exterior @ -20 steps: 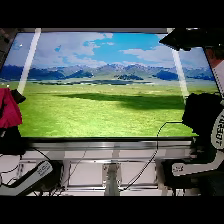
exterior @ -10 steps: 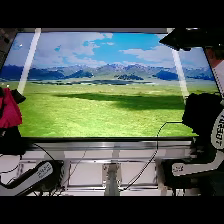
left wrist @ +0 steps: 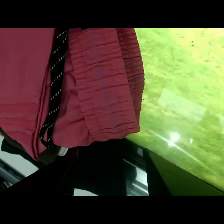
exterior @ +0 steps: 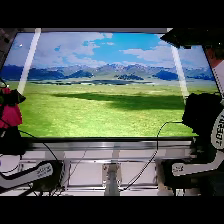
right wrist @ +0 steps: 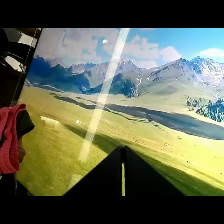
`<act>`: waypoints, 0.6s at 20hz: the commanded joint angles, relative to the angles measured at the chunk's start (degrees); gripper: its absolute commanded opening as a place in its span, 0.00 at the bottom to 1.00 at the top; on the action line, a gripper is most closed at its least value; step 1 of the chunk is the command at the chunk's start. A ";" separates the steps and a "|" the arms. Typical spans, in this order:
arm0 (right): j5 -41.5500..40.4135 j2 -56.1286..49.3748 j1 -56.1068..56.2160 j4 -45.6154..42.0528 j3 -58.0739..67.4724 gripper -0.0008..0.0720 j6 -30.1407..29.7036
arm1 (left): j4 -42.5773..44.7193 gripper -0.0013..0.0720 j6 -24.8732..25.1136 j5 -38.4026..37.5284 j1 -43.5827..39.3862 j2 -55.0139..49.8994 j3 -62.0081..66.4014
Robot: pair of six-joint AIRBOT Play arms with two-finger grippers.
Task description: Fold the clothes and pants, and hang the long-sleeved shirts on hangers.
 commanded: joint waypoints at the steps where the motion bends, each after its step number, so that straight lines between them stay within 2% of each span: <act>1: -0.33 -0.02 0.07 0.07 -0.02 0.03 0.02 | 5.14 0.68 -0.04 -1.97 -0.28 -4.37 -0.02; 12: -1.38 -0.02 0.07 0.07 -0.02 0.03 0.02 | 6.75 0.68 -0.02 -2.97 -1.14 -11.96 -0.02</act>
